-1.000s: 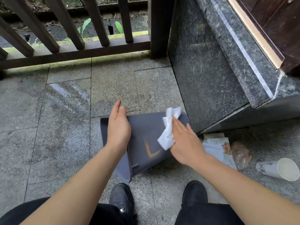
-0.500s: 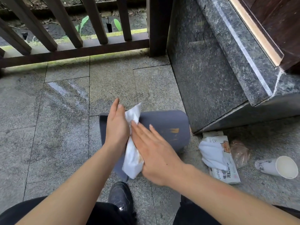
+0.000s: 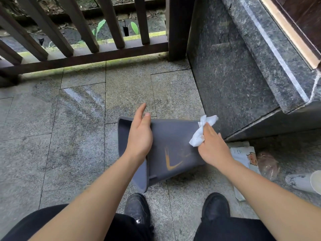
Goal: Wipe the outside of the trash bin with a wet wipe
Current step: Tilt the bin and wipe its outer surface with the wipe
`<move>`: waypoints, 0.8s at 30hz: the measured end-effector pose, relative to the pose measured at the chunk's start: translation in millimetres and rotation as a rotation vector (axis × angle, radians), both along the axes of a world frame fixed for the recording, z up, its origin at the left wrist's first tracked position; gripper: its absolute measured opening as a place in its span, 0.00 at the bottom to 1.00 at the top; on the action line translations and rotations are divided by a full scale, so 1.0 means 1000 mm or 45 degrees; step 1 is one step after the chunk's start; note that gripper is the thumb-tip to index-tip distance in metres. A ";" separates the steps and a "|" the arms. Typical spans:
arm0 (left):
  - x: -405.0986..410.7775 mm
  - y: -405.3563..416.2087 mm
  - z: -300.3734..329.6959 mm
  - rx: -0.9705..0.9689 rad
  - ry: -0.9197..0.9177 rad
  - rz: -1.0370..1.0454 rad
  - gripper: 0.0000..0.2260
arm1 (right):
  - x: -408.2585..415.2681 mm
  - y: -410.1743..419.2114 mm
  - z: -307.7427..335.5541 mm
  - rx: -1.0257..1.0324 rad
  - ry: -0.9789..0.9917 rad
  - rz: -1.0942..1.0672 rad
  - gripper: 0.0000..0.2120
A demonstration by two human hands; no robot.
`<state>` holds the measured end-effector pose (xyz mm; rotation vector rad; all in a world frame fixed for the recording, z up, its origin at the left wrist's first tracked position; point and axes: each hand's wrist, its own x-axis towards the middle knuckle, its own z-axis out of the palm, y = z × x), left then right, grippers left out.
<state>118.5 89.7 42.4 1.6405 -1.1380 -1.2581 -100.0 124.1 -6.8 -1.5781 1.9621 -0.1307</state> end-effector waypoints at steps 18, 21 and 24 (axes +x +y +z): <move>0.012 -0.003 0.004 0.204 -0.234 0.020 0.23 | 0.006 0.032 0.018 0.196 0.163 0.043 0.19; 0.012 -0.004 0.005 0.199 -0.198 0.078 0.23 | 0.014 0.031 0.023 0.138 0.094 0.081 0.22; 0.013 -0.007 0.006 0.170 -0.151 0.073 0.25 | 0.039 0.030 0.039 -0.017 -0.075 0.200 0.29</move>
